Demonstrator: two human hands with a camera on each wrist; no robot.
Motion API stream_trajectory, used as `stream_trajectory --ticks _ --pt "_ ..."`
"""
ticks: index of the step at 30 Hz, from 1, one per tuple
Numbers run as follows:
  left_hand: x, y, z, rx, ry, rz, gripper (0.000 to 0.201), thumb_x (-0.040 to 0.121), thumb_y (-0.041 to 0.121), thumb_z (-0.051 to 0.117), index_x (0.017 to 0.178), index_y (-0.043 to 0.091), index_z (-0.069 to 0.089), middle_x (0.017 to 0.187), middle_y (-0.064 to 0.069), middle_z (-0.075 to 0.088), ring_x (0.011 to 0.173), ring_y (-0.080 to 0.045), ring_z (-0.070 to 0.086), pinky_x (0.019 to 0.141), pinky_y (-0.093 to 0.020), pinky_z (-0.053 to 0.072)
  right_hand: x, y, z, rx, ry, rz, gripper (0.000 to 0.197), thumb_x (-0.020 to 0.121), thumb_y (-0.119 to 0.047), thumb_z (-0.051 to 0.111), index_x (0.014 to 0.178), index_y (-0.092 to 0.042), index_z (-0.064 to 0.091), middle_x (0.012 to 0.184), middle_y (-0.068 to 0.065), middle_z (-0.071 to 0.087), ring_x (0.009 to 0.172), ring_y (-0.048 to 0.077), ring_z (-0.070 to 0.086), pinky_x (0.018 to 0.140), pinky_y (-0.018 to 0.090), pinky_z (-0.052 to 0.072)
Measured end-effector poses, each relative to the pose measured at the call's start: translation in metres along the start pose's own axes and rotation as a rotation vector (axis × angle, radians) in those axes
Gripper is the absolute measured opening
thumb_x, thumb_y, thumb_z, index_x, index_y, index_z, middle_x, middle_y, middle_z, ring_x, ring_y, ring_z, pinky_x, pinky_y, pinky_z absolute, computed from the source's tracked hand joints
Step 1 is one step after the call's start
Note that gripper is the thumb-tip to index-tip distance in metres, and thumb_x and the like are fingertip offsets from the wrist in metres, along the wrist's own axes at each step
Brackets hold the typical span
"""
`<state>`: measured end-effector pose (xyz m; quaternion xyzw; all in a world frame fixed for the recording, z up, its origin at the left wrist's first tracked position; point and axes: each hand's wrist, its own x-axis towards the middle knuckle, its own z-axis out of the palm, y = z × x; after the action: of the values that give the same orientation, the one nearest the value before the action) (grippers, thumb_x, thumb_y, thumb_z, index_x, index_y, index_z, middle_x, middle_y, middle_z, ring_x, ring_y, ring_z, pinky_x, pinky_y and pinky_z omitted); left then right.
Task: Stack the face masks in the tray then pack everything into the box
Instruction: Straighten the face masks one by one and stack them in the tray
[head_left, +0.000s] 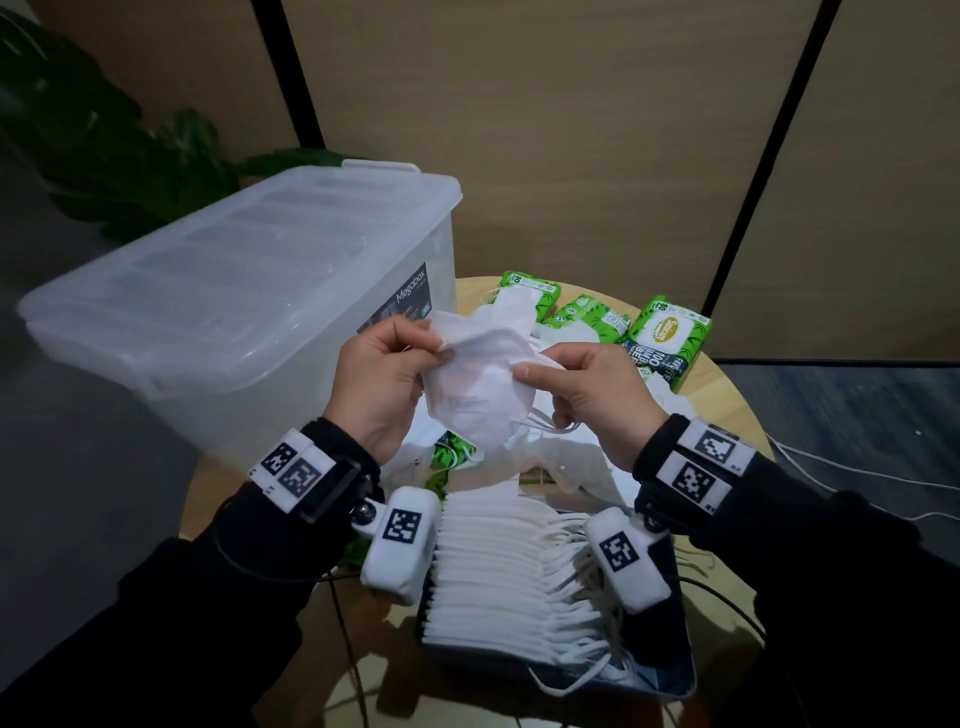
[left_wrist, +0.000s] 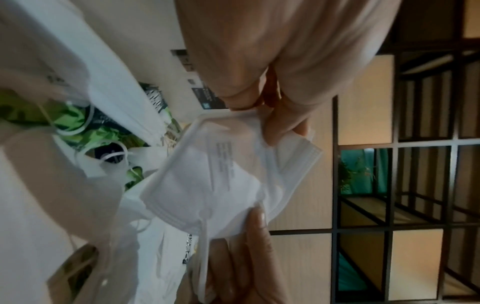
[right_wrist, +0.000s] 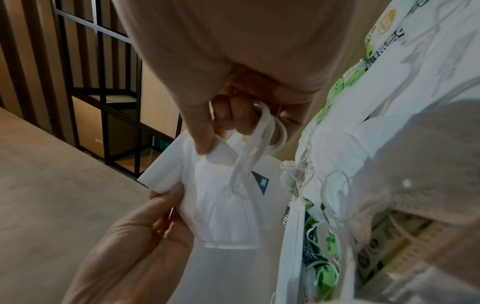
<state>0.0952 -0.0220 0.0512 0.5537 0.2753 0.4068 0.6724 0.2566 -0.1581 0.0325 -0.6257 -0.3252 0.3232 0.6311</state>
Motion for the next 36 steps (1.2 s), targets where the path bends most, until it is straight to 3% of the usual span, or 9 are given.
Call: stream_trajectory --ticks 4,10,14,18,21,25,31,33,36 --pt "0.0 -0.001 0.001 0.004 -0.001 -0.035 0.038 0.08 -0.026 0.059 0.081 0.012 0.063 0.088 -0.008 0.063 0.082 -0.021 0.063 0.076 -0.029 0.056 0.0 0.001 -0.001 -0.022 0.018 -0.006 0.025 0.086 -0.014 0.081 0.08 0.008 0.072 0.048 0.0 0.046 0.046 0.017 0.036 0.049 0.028 0.033" --pt "-0.003 0.002 0.0 0.101 -0.061 0.029 0.05 0.08 -0.021 0.065 0.111 0.018 0.071 0.102 -0.004 0.069 0.095 -0.019 0.064 0.091 -0.043 0.054 -0.001 0.0 -0.001 -0.015 0.005 0.0 0.02 0.085 -0.013 0.082 0.081 0.005 0.074 0.053 0.0 0.049 0.05 0.016 0.036 0.048 0.026 0.034" --pt "-0.009 0.007 0.003 0.21 -0.13 0.152 0.038 0.091 -0.01 0.065 0.115 0.017 0.075 0.107 0.0 0.073 0.096 -0.012 0.067 0.086 -0.028 0.055 -0.002 0.0 -0.001 -0.023 0.0 -0.02 0.02 0.083 -0.011 0.083 0.081 0.006 0.073 0.062 0.008 0.052 0.05 0.015 0.036 0.047 0.025 0.032" --pt "-0.009 0.014 -0.002 0.525 -0.217 0.389 0.052 0.091 -0.015 0.057 0.125 0.022 0.072 0.113 0.007 0.072 0.096 -0.007 0.066 0.086 -0.021 0.053 -0.002 -0.004 -0.001 -0.032 0.015 -0.049 0.018 0.082 -0.008 0.083 0.081 0.007 0.073 0.058 0.0 0.055 0.046 0.009 0.039 0.046 0.021 0.033" --pt "-0.003 0.017 -0.017 0.918 -0.327 0.639 0.043 0.095 -0.004 0.06 0.127 0.022 0.074 0.109 0.012 0.072 0.096 -0.004 0.064 0.084 -0.021 0.05 -0.004 -0.007 -0.001 -0.05 0.032 -0.091 0.009 0.083 0.0 0.08 0.08 0.003 0.072 0.056 -0.006 0.059 0.044 0.0 0.047 0.047 0.013 0.038" --pt "-0.003 0.016 -0.026 1.129 -0.39 0.754 0.03 0.104 0.019 0.056 0.131 0.017 0.071 0.118 0.003 0.074 0.107 -0.014 0.066 0.092 -0.024 0.049 -0.007 -0.01 -0.001 -0.075 0.019 -0.115 0.009 0.083 0.003 0.079 0.079 0.001 0.071 0.052 -0.014 0.06 0.045 -0.002 0.051 0.047 0.009 0.038" --pt "-0.004 0.019 -0.028 1.179 -0.471 0.758 0.023 0.098 0.023 0.06 0.113 0.014 0.076 0.106 0.003 0.078 0.092 -0.007 0.064 0.08 -0.013 0.042 -0.011 -0.013 -0.002 -0.172 -0.049 -0.023 0.019 0.081 -0.008 0.084 0.078 0.006 0.072 0.053 -0.004 0.053 0.043 0.005 0.042 0.044 0.019 0.034" --pt "-0.007 0.022 -0.033 1.203 -0.5 0.759 0.021 0.094 0.022 0.063 0.107 0.012 0.077 0.099 0.003 0.078 0.089 -0.009 0.062 0.077 -0.006 0.038 -0.011 -0.015 -0.009 -0.16 -0.08 0.066 0.015 0.081 -0.01 0.084 0.077 0.001 0.074 0.052 -0.003 0.051 0.046 0.009 0.037 0.047 0.022 0.032" --pt "-0.013 0.03 -0.048 1.245 -0.494 0.658 0.018 0.097 0.027 0.061 0.106 0.018 0.074 0.091 0.006 0.076 0.079 -0.01 0.063 0.071 -0.009 0.039 -0.008 -0.017 -0.032 -0.054 -0.064 0.178 0.011 0.079 -0.004 0.083 0.072 -0.007 0.075 0.067 0.007 0.056 0.05 0.014 0.038 0.055 0.027 0.031"
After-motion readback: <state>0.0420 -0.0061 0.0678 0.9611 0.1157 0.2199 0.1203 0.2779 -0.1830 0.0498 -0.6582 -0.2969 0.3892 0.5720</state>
